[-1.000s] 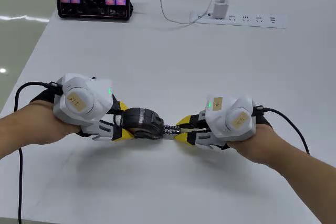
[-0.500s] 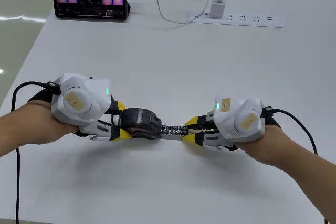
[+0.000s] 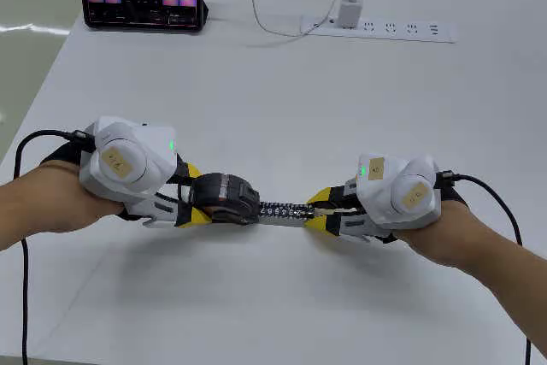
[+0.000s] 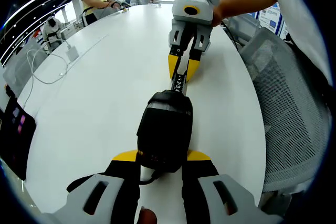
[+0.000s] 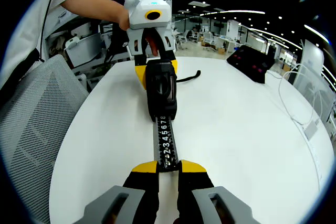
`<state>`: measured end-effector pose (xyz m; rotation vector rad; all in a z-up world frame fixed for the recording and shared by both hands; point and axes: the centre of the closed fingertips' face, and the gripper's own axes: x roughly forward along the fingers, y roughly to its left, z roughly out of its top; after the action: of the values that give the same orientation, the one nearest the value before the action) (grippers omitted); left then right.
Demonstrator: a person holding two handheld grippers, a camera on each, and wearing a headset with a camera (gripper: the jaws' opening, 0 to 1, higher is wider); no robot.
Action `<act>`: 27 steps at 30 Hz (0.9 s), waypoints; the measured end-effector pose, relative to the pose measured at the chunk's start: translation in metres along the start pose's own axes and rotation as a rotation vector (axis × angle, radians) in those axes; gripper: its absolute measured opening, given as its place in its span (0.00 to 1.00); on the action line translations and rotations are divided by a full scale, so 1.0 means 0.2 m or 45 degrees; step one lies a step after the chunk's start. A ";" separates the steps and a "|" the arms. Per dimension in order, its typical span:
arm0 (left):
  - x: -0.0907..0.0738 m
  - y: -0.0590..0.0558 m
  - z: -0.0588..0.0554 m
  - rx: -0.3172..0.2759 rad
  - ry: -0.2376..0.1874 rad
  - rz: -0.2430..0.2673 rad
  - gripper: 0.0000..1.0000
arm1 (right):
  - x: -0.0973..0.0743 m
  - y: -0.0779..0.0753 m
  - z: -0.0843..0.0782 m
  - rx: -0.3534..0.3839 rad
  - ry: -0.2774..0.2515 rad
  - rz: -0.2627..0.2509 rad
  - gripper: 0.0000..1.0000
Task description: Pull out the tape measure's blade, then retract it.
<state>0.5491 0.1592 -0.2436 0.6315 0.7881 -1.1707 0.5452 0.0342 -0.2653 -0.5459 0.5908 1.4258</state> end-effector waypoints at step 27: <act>0.00 -0.01 0.00 -0.001 0.007 0.000 0.25 | -0.10 -0.01 -0.07 0.015 0.043 -0.022 0.08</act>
<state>0.5477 0.1589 -0.2428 0.6346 0.7935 -1.1691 0.5450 0.0088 -0.2624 -0.5654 0.6194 1.3984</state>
